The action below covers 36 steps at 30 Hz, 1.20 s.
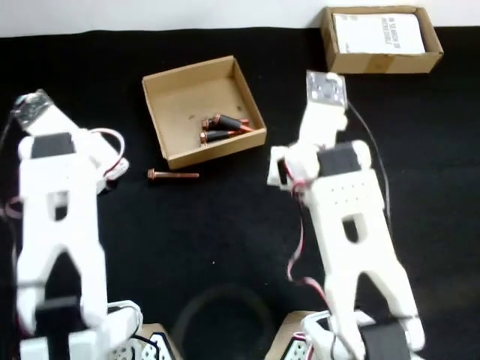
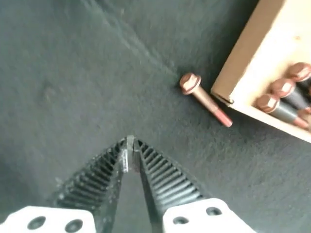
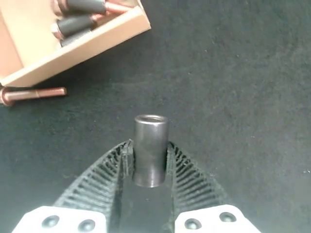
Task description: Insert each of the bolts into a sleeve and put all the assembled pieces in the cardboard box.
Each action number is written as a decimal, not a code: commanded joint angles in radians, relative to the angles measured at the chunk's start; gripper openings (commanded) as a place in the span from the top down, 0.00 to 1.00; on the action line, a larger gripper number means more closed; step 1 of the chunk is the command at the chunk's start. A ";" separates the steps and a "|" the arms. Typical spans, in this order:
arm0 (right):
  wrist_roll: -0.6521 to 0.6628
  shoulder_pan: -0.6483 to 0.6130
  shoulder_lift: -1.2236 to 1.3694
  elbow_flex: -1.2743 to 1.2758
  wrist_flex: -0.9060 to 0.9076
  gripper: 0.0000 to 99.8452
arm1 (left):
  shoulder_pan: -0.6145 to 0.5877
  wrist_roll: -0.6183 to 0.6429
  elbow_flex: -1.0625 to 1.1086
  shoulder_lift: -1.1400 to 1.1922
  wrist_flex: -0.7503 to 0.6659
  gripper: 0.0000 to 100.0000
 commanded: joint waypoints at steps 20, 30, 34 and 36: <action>0.186 0.289 -0.567 0.634 -0.265 0.99 | 0.170 0.150 -0.828 0.828 0.258 0.97; 0.213 0.317 -0.794 0.812 -0.277 0.99 | 0.170 0.198 -0.951 0.868 0.279 0.80; 0.215 0.317 -0.869 0.865 -0.275 0.99 | 0.168 0.229 -0.949 0.868 0.298 0.79; 0.224 0.318 -0.894 0.883 -0.272 0.99 | 0.160 0.229 -0.949 0.868 0.324 0.79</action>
